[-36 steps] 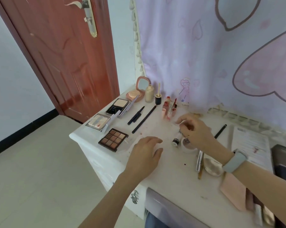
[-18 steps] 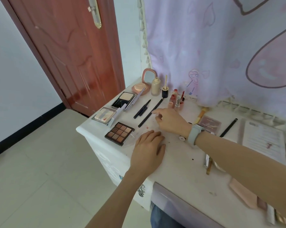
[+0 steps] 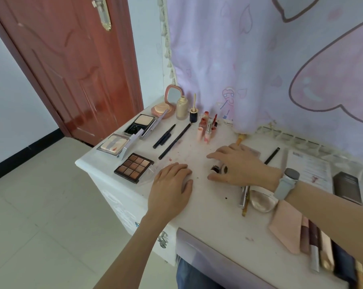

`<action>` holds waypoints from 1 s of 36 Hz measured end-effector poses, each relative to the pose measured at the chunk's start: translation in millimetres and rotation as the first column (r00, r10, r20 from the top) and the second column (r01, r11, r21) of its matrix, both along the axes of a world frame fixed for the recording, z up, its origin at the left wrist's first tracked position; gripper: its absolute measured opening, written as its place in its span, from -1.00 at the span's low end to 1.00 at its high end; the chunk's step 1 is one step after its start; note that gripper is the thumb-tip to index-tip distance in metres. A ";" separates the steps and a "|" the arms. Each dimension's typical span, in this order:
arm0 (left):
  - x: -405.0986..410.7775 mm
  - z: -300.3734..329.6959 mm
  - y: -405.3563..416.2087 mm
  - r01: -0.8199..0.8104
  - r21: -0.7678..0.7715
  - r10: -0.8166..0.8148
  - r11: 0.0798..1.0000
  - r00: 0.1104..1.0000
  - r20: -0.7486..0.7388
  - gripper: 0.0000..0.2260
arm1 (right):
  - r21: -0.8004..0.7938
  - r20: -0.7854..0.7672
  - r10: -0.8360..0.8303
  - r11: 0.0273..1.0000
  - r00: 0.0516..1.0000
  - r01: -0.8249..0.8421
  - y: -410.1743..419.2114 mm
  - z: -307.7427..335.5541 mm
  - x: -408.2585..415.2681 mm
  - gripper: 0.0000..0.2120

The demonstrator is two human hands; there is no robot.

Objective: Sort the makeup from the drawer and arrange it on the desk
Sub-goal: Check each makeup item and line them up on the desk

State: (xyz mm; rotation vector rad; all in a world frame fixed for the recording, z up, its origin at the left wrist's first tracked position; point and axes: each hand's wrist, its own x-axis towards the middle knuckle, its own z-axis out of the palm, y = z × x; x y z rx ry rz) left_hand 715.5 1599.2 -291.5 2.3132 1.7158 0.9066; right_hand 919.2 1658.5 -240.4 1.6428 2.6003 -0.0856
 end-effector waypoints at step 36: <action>67.7 54.5 -13.8 0.175 -0.027 -0.161 0.984 0.944 0.287 -0.77 | -0.346 -0.878 -0.343 0.937 0.334 0.053 -56.3 39.7 23.5 -0.83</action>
